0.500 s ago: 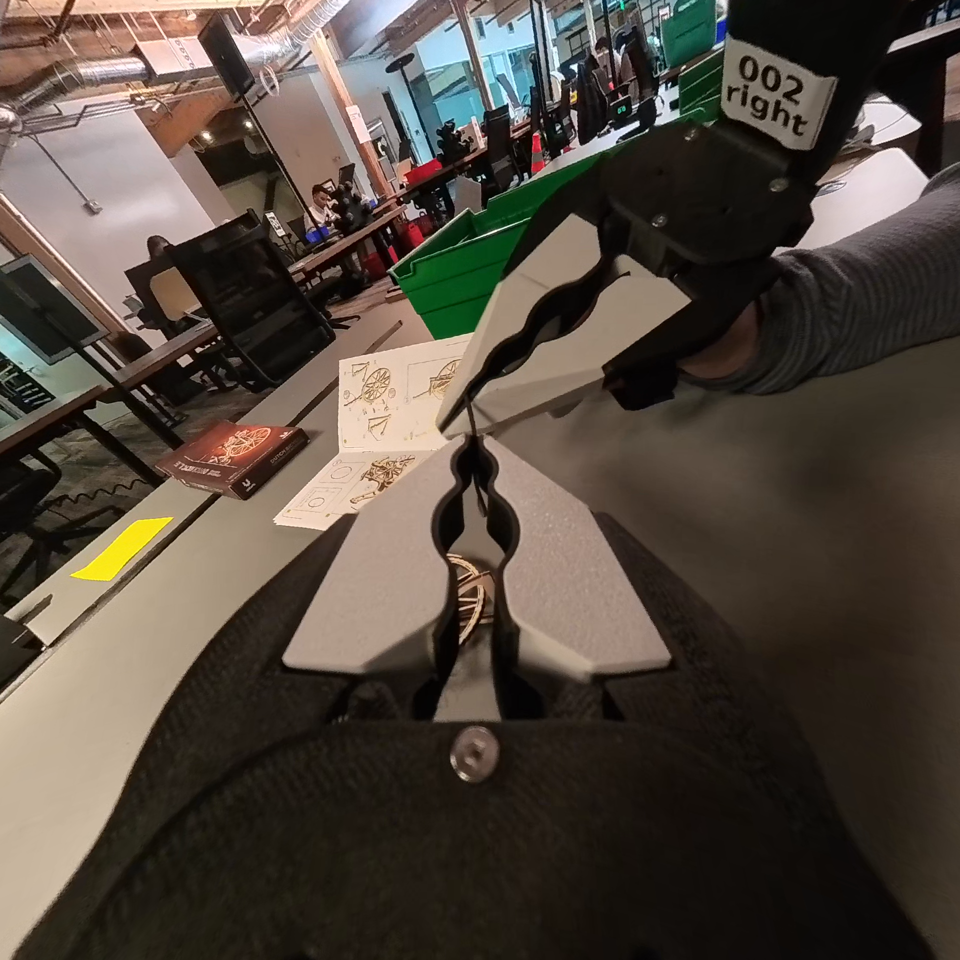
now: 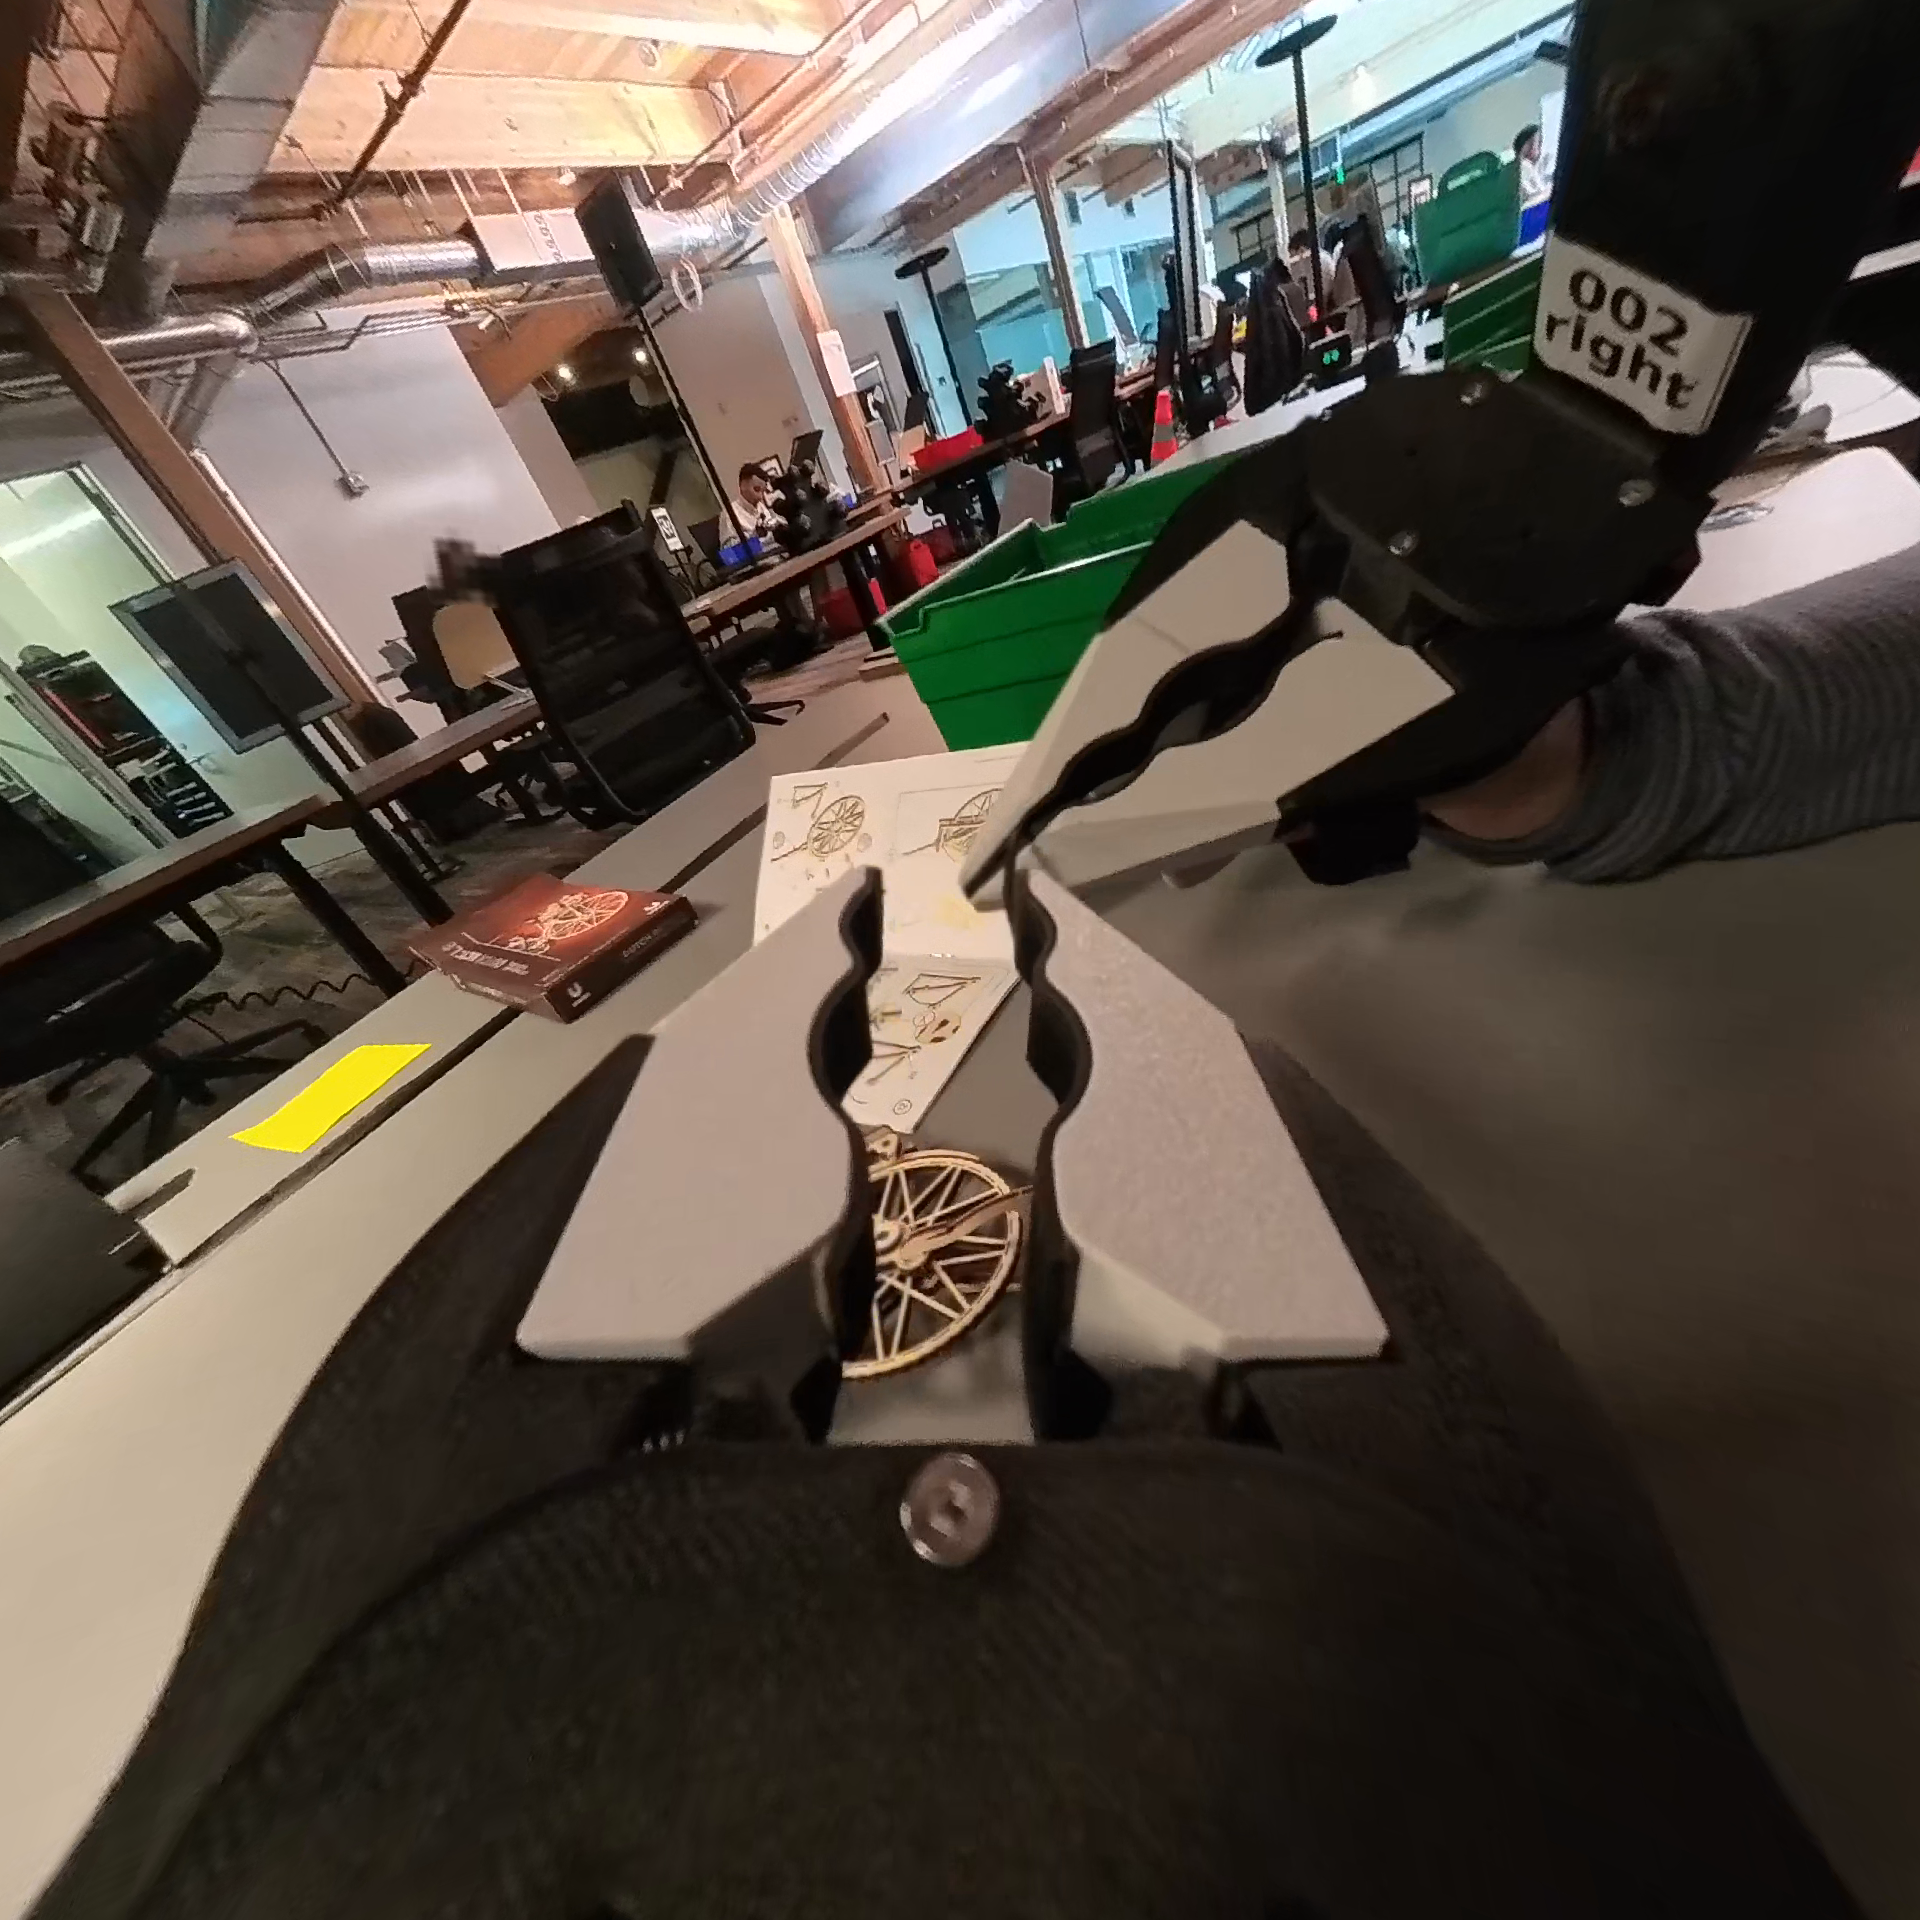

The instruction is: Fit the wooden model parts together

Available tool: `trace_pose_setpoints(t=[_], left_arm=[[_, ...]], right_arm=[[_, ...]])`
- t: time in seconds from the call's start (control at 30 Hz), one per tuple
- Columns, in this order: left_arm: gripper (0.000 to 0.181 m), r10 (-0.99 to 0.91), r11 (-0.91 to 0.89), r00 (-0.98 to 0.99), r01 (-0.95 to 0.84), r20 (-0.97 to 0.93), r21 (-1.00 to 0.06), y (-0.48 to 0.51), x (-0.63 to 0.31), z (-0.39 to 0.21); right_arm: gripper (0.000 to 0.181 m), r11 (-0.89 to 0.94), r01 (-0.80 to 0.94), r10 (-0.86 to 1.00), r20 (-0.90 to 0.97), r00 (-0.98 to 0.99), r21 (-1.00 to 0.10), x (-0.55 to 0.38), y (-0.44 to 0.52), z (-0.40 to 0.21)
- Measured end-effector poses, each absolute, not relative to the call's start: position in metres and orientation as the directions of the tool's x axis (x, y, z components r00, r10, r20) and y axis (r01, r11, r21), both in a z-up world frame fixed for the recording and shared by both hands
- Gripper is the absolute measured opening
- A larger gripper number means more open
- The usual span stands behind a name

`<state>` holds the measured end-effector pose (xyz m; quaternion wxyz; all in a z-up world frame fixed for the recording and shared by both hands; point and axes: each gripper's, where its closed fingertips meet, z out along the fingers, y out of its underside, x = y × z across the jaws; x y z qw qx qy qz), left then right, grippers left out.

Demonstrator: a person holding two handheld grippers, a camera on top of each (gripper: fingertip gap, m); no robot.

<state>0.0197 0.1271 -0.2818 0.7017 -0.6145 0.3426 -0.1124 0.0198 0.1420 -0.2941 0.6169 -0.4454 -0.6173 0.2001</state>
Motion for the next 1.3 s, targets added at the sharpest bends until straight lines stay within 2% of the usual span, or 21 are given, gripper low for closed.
trace_pose_setpoints(t=[1.3], left_arm=[[0.018, -0.579, 0.255, 0.732, -0.256, -0.359, -0.932, 0.1217, 0.022, -0.2796]], right_arm=[[0.0, 0.505, 0.294, 0.807, 0.565, 0.172, -0.812, 0.0209, 0.1456, -0.2957]])
